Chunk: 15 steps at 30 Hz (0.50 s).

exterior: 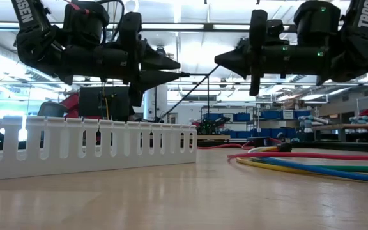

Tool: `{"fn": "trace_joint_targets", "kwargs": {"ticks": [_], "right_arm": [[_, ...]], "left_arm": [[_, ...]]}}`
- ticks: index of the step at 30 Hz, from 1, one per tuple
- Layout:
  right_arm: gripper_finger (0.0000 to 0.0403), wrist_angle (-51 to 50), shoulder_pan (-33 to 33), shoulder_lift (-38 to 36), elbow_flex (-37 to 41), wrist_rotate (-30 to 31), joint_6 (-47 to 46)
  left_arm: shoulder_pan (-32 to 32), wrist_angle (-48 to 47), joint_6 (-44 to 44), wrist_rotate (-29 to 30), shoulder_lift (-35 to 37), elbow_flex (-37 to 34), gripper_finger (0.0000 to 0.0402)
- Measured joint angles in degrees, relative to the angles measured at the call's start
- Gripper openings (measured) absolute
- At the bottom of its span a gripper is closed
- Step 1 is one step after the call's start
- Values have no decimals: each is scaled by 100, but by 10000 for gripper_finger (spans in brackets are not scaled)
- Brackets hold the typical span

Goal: Ziptie cables
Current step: Wrap the right black zip tie

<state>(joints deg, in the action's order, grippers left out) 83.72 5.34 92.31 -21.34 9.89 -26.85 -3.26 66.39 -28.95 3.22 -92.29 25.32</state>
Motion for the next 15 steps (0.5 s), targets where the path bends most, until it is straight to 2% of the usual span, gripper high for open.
{"fn": "trace_joint_targets", "kwargs": {"ticks": [3,7,11,15], "right_arm": [[0,-19,104,0,0,-380,-118],[0,-260,280,0,-80,-946,-393],[0,-717,370,0,-365,-1546,-394],[0,-1141,419,0,-658,-1927,-305]], "left_arm": [[-127,-257,-15,-498,0,179,151],[-274,-1198,176,-1113,0,709,152],[-302,-2171,861,-1243,0,1301,152],[-311,-2730,1403,-1255,0,1720,152]]}}
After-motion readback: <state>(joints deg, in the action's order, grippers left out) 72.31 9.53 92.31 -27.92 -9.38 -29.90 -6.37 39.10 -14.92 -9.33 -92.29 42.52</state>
